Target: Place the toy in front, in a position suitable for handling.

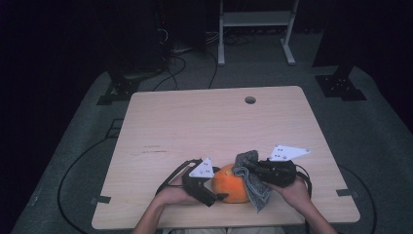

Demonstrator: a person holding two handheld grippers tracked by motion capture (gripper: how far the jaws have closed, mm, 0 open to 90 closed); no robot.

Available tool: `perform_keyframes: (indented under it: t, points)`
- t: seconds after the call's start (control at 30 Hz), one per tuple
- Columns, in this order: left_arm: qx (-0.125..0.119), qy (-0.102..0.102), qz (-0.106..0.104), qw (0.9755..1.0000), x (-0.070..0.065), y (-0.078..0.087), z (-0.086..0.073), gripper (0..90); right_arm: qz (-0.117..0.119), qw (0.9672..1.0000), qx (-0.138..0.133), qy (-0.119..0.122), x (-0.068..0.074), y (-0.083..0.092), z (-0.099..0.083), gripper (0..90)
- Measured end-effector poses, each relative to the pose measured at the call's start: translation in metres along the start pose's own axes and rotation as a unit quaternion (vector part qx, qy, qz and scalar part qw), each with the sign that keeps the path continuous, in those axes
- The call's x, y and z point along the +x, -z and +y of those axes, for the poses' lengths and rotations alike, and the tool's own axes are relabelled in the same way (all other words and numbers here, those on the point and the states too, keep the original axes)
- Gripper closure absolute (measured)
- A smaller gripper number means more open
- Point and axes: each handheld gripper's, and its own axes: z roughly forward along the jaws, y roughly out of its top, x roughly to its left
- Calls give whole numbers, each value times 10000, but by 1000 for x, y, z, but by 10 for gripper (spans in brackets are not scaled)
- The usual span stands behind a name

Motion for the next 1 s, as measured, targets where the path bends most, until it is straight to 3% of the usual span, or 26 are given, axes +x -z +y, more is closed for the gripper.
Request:
perform_keyframes:
  t: [0.13, 0.27, 0.4, 0.5, 0.57, 0.67, 0.7, 0.77, 0.87, 1.0]
  points:
    - [-145, -85, 127, 9998, -5, -5, 2, 249, -104, 9997, 4, -238, -13, 6, -15, 796]
    - [-230, -58, 147, 9996, -4, -6, 1, 250, -301, 9974, 137, -639, -31, 17, -36, 795]
    - [-341, -2, 213, 9992, -4, -3, 3, 261, -434, 9955, 305, -784, -40, 27, -48, 796]
    - [-510, -46, 339, 9981, -4, 3, 11, 314, -483, 9965, 16, -682, -37, 39, -38, 796]
    - [-482, -124, 576, 9971, -6, 6, 18, 327, -383, 9975, -252, -538, -31, 46, -24, 797]
    - [-452, -274, 650, 9965, -10, 10, 27, 330, -149, 9982, -542, -210, -13, 48, 3, 796]
    - [-515, -289, 621, 9963, -12, 12, 29, 335, 7, 9978, -659, 32, 3, 42, 22, 797]
    - [-594, -287, 565, 9962, -13, 14, 32, 336, 52, 9976, -687, 96, 7, 39, 26, 797]
    - [-677, -271, 622, 9954, -13, 17, 33, 341, 192, 9978, -550, 304, 19, 17, 35, 797]
    - [-554, -167, 647, 9962, -7, 19, 25, 349, 160, 9991, -358, 169, 14, 0, 25, 797]
